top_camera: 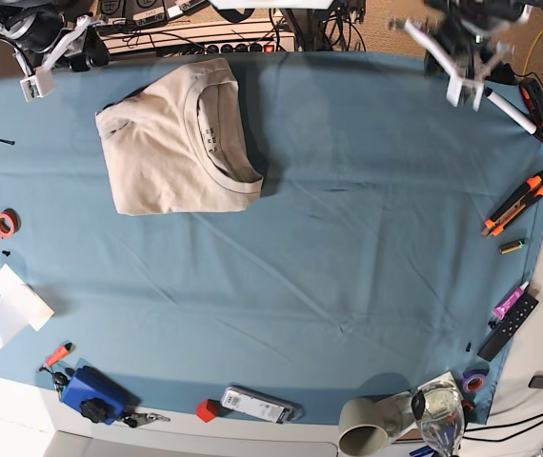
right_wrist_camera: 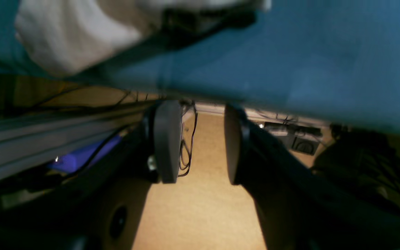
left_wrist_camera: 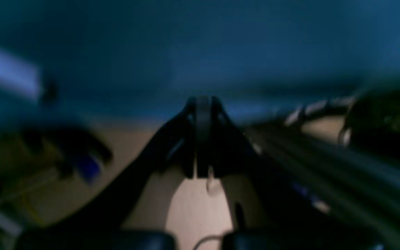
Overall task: Fold the T-shirt properly
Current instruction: 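Open both grippers and lift them away from the folded shirt, then lower the left gripper onto the folded shirt's edge and grasp it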
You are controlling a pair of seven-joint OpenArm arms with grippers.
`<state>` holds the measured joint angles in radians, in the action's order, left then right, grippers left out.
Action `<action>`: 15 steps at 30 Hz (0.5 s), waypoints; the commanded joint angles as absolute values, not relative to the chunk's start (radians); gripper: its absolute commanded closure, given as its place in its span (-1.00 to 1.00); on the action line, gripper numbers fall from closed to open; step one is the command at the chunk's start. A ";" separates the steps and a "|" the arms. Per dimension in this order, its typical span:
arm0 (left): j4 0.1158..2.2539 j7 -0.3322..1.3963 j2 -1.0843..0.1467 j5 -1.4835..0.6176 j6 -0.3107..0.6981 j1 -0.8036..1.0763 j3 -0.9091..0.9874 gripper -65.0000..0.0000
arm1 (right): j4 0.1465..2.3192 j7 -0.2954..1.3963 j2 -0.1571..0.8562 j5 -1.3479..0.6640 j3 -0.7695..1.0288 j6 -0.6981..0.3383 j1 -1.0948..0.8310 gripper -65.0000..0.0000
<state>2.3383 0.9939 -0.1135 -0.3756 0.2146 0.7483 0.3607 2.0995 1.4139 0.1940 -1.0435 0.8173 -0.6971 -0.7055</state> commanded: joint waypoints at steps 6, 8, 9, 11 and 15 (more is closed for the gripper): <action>2.356 0.882 -0.118 -0.383 0.208 0.628 0.362 1.00 | 2.113 1.396 0.205 -1.057 0.826 -0.698 -0.651 0.33; 2.356 0.850 -0.113 -0.405 0.215 0.611 0.362 0.93 | 2.113 1.396 0.205 -1.056 0.826 -0.698 -0.632 0.33; 2.356 0.834 -0.111 -0.406 0.238 0.606 0.362 0.77 | 2.113 1.396 0.205 -1.053 0.826 -0.698 -0.622 0.33; 2.356 0.787 -0.104 -0.405 0.295 0.592 0.362 0.31 | 2.113 1.396 0.206 -1.054 0.826 -0.698 -0.601 0.33; 2.330 0.709 -0.080 -0.405 0.334 0.538 0.341 -0.06 | 2.113 1.396 0.205 -1.033 0.826 -0.698 -0.557 0.33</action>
<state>2.3226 0.7200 -0.0803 -0.3962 0.3321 0.5358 0.3397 2.0995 1.4132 0.1936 -1.0218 0.8173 -0.6971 -0.5549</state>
